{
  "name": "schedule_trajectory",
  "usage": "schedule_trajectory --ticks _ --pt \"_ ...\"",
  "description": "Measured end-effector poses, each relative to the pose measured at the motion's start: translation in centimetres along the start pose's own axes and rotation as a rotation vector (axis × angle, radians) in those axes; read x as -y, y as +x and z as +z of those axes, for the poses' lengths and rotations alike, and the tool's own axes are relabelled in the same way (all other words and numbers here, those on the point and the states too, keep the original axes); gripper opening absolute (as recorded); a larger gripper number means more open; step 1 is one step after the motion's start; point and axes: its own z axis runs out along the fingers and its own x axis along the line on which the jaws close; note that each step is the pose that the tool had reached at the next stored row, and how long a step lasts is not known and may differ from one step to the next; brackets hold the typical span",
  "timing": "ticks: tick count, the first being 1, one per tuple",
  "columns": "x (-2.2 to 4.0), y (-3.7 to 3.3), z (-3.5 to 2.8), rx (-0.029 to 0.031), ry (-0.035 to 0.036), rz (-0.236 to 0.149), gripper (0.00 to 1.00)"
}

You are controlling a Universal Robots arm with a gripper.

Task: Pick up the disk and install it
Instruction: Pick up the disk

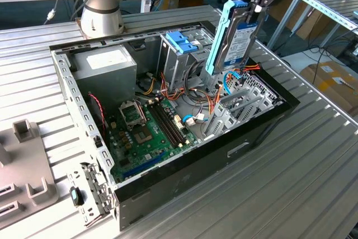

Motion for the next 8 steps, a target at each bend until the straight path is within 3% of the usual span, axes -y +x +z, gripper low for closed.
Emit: schedule_trajectory --ticks 8 --pt "0.06 1.72 0.13 -0.0009 0.0000 0.000 0.35"
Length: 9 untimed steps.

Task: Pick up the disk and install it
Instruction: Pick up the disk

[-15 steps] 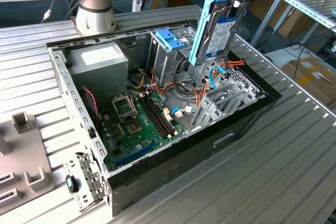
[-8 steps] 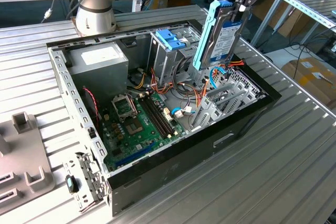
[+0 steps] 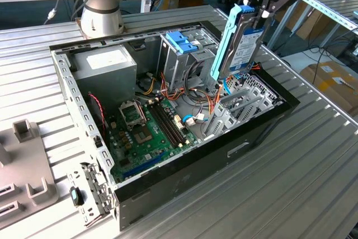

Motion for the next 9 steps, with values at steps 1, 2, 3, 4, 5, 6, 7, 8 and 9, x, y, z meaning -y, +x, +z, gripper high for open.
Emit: schedule_trajectory --ticks 1,2,3,4,5,6,7,8,9 --pt "0.00 0.09 0.01 -0.0001 0.0000 0.000 0.35" --pt "0.00 0.08 0.01 -0.0001 0.0000 0.000 0.35" --pt "0.00 0.08 0.00 -0.0002 0.0000 0.000 0.35" --pt "0.00 0.09 0.00 -0.0003 0.0000 0.000 0.35" --pt "0.00 0.09 0.00 -0.0002 0.0000 0.000 0.35" --pt "0.00 0.09 0.00 -0.0003 0.0000 0.000 0.35" --pt "0.00 0.09 0.00 -0.0002 0.0000 0.000 0.35" --pt "0.00 0.10 0.00 -0.0003 0.0000 0.000 0.35" --pt "0.01 0.10 -0.01 -0.0007 0.0000 0.000 0.35"
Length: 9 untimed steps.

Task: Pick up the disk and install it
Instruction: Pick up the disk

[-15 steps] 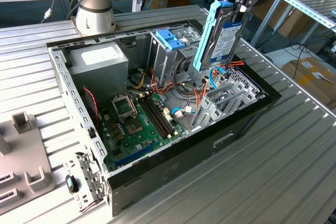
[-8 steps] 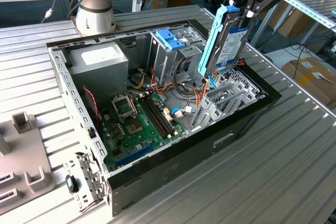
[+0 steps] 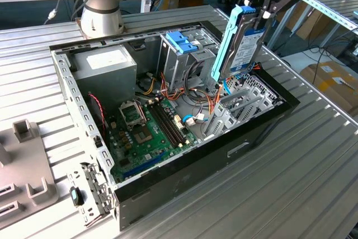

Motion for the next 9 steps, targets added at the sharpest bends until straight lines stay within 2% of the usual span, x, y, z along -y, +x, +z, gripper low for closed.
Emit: schedule_trajectory --ticks 5,9 --pt "0.03 0.06 -0.89 0.0001 0.0000 0.000 0.35" --pt "0.04 0.23 -1.00 -0.0002 0.0000 0.000 0.35"
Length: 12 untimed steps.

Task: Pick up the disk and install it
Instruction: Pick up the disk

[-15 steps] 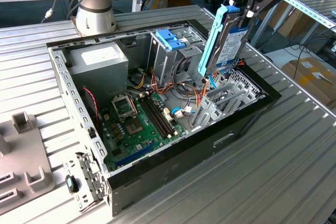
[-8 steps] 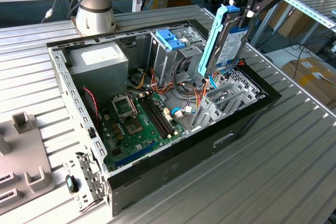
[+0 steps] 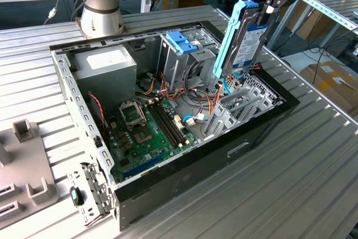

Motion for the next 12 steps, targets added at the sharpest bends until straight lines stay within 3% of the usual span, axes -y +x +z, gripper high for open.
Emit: schedule_trajectory --ticks 9,12 --pt "0.08 2.69 0.21 0.0000 0.0000 0.000 0.35" --pt "0.09 3.01 0.23 0.0000 0.0000 0.000 0.35"
